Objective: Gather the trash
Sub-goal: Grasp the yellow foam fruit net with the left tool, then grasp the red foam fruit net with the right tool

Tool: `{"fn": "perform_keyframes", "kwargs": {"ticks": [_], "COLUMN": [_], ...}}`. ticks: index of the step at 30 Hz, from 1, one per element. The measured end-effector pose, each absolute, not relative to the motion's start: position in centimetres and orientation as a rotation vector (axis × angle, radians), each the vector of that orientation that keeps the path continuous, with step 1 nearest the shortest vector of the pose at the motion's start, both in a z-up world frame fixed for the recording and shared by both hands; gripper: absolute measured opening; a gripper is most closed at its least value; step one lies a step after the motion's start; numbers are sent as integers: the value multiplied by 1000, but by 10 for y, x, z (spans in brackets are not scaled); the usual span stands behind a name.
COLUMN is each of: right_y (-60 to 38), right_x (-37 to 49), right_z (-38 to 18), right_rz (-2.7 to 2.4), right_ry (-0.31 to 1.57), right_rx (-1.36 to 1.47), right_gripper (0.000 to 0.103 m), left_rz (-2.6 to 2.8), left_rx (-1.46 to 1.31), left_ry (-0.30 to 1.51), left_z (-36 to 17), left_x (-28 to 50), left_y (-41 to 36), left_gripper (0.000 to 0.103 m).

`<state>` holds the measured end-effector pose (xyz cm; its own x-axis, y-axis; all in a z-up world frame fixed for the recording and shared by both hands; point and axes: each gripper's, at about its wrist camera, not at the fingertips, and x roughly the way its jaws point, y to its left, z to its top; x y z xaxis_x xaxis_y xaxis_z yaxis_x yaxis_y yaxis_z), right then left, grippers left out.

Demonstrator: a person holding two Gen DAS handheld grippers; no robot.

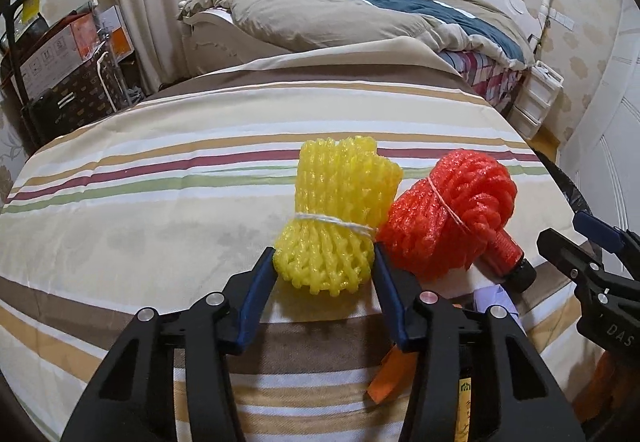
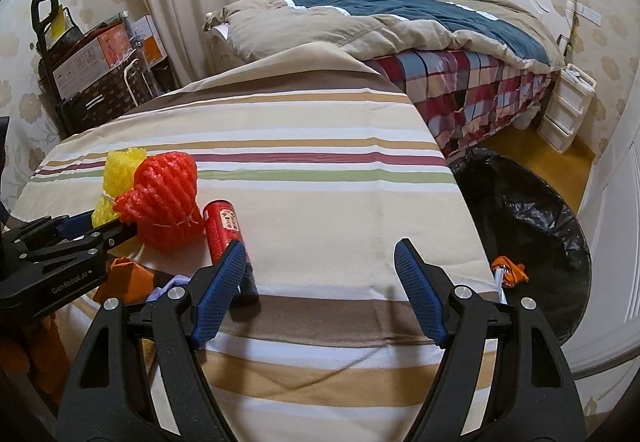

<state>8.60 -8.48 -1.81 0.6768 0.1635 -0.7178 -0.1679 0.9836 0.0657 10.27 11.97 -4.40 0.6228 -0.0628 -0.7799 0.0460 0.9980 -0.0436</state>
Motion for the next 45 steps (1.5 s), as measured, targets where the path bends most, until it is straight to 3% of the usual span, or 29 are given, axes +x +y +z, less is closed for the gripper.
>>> {"fn": "perform_keyframes", "kwargs": {"ticks": [25,45], "right_y": [-18,31], "right_x": [85,133], "right_z": [-3,-11], "right_rz": [319,337], "right_ry": [781,827], "right_rx": [-81,-109], "right_gripper": [76,78], "left_rz": [124,192], "left_rx": [-72,-103], "left_ry": [859,859], "left_z": [-31,-36], "left_x": [69,70], "left_y": [198,230], "left_gripper": [49,49]}}
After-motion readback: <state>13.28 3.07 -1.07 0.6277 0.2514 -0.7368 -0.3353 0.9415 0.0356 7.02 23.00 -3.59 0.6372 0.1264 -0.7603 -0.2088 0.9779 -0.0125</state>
